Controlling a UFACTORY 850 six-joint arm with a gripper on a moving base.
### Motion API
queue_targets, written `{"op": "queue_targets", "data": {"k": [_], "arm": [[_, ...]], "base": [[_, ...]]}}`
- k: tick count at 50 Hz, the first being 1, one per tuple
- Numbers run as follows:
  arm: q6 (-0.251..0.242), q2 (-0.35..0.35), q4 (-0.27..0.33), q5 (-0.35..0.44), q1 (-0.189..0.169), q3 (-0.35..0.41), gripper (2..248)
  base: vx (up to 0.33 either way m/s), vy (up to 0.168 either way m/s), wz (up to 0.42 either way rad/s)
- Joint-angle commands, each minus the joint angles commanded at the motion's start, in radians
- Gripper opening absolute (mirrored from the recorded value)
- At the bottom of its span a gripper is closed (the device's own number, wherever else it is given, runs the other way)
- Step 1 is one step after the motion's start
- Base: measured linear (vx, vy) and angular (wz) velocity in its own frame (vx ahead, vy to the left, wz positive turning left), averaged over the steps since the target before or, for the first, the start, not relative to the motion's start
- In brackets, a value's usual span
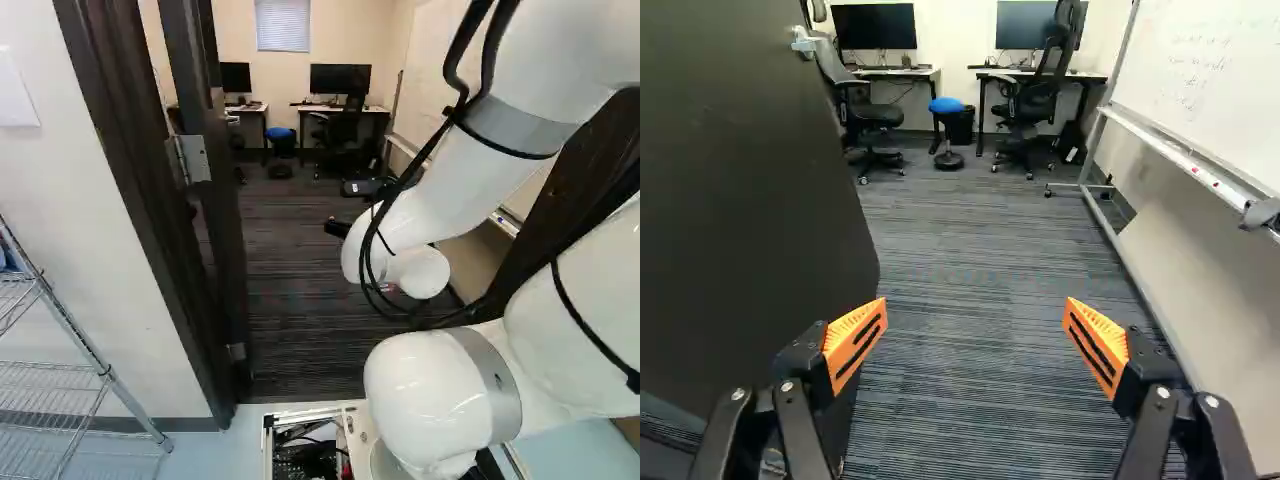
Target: Open the door and move inside
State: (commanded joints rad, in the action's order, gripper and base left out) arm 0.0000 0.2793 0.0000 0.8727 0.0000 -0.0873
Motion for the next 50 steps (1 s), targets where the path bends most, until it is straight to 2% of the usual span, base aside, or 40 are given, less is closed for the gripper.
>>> {"op": "queue_targets", "data": {"k": [50], "arm": [[0.000,0.000,0.000,0.000,0.000,0.000,247]], "base": [[0.130,-0.055,0.000]]}}
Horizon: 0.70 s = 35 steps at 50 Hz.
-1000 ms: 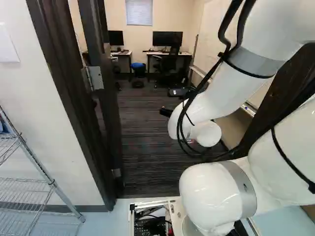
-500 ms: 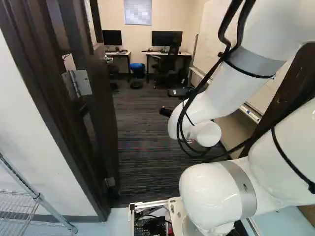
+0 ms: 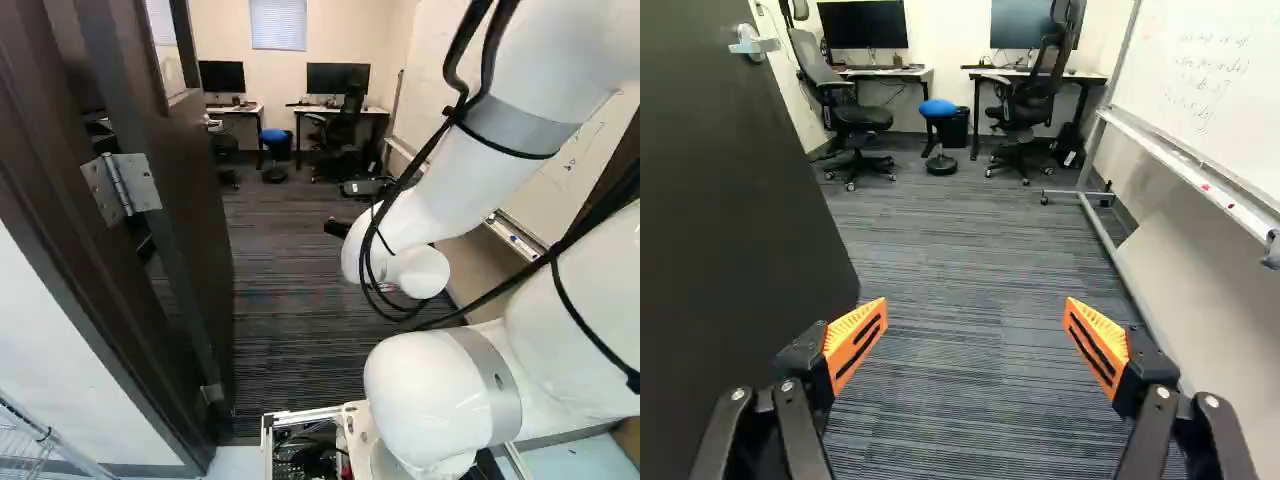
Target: Open the door and move inside
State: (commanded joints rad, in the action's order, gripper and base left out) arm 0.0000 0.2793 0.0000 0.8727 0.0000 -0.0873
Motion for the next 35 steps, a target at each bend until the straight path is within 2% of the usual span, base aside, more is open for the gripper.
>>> {"op": "queue_targets", "data": {"k": [35], "arm": [[0.000,0.000,0.000,0.000,0.000,0.000,247]], "base": [[0.147,-0.008,-0.007]]}}
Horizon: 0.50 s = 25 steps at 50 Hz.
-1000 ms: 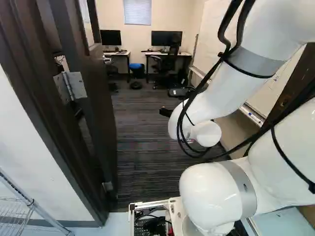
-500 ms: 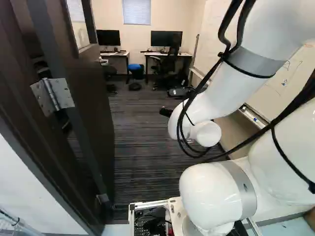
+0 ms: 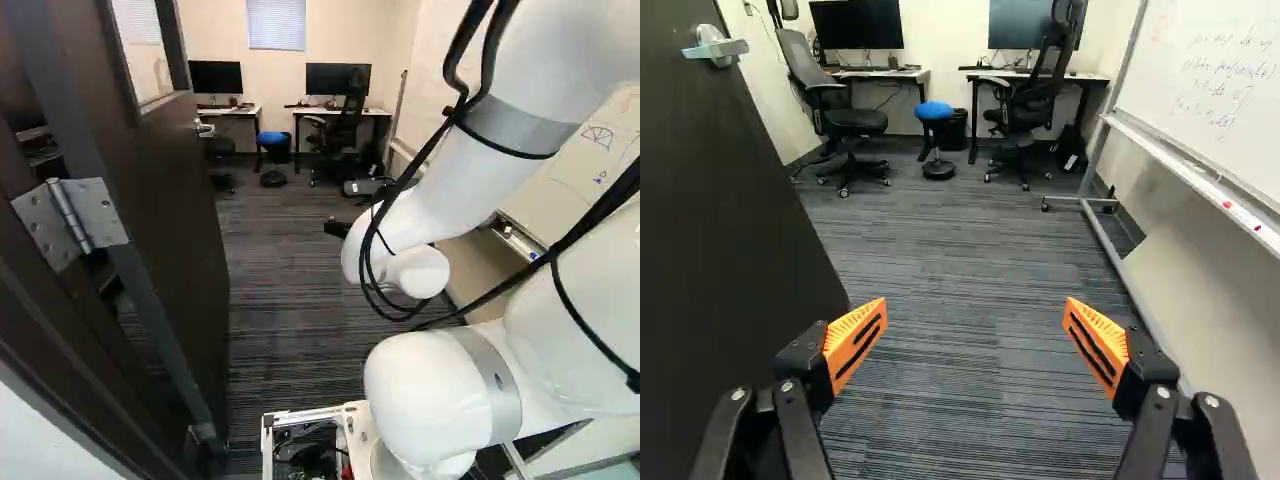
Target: Open the door and move inside
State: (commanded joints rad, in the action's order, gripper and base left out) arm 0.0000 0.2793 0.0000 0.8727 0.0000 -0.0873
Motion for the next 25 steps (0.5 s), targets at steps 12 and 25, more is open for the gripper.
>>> {"op": "queue_targets", "data": {"k": [12,25], "arm": [[0.000,0.000,0.000,0.000,0.000,0.000,247],[0.000,0.000,0.000,0.000,0.000,0.000,247]], "base": [[0.152,0.000,-0.017],[0.129,-0.001,0.003]]}}
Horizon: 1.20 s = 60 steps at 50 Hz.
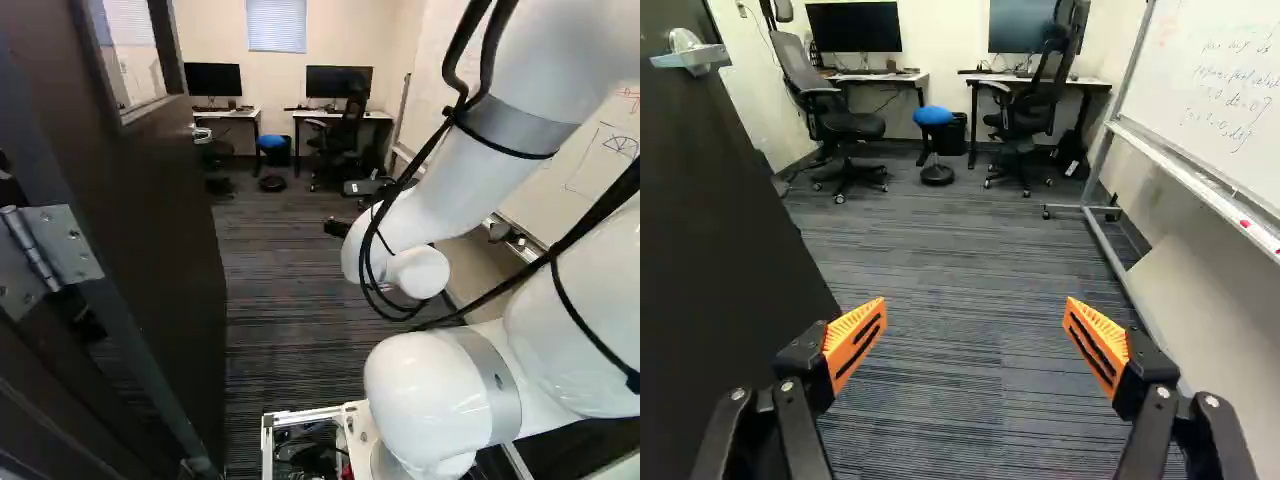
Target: Open the door and move inside
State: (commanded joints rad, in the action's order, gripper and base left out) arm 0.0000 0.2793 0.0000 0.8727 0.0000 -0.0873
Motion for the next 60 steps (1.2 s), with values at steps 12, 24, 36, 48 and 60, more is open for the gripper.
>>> {"op": "queue_targets", "data": {"k": [12,24,36,48,60], "arm": [[0.000,0.000,0.000,0.000,0.000,0.000,247],[0.000,0.000,0.000,0.000,0.000,0.000,247],[0.000,0.000,0.000,0.000,0.000,0.000,247],[0.000,0.000,0.000,0.000,0.000,0.000,247],[0.000,0.000,0.000,0.000,0.000,0.000,247]], "base": [[0.167,-0.001,-0.008],[0.190,0.003,-0.005],[0.201,-0.008,0.001],[0.184,-0.020,-0.001],[0.195,-0.021,-0.002]]}}
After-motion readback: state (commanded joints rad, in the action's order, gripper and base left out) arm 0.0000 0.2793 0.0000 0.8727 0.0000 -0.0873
